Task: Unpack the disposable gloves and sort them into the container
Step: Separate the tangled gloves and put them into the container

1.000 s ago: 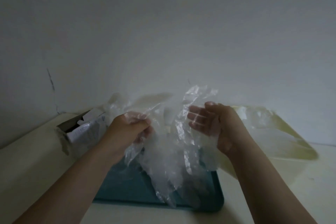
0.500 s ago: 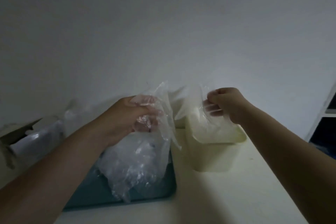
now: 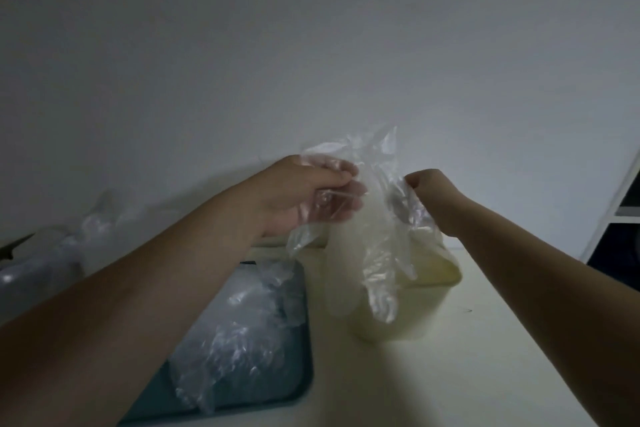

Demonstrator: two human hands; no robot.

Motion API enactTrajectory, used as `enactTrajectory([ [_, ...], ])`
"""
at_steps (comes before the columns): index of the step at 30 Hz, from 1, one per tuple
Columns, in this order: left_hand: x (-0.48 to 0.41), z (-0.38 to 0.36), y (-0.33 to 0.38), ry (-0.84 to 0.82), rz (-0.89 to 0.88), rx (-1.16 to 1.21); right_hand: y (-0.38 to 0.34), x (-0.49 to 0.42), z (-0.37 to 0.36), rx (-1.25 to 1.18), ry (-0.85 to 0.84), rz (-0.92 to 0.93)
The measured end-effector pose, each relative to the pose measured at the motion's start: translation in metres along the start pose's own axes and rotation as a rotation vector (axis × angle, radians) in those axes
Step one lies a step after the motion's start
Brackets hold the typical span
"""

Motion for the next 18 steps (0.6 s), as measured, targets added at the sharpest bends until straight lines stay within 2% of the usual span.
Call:
enactTrajectory([
  [3, -0.045, -0.020, -0.012, 0.026, 0.053, -0.047, 0.007, -0.007, 0.022, -0.021, 0.082, 0.022],
  [7, -0.089, -0.035, -0.035, 0.160, 0.088, -0.197, 0.013, 0.004, 0.051, 0.128, 0.276, 0.105],
  [9, -0.102, -0.040, -0.047, 0.246, 0.076, -0.343, 0.011, 0.020, 0.050, 0.170, 0.168, 0.185],
  [11, -0.107, -0.045, -0.056, 0.296, 0.089, -0.420, 0.005, 0.039, 0.037, 0.283, -0.058, 0.208],
  [14, -0.110, -0.049, -0.063, 0.297, 0.123, -0.363, -0.003, 0.055, 0.006, 0.532, -0.362, 0.254],
  [18, -0.107, -0.032, -0.056, 0.382, 0.052, -0.357, -0.001, 0.039, -0.037, 0.745, -0.480, 0.207],
])
Point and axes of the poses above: each hand's wrist, its own x-axis away from the middle knuckle, its own z-axis out of the back of the hand, y = z × x, the point moved 1 cm from there along -x, towards the middle knuckle, and after that the axes turned 1 degree about x, right-handed, at the moved point
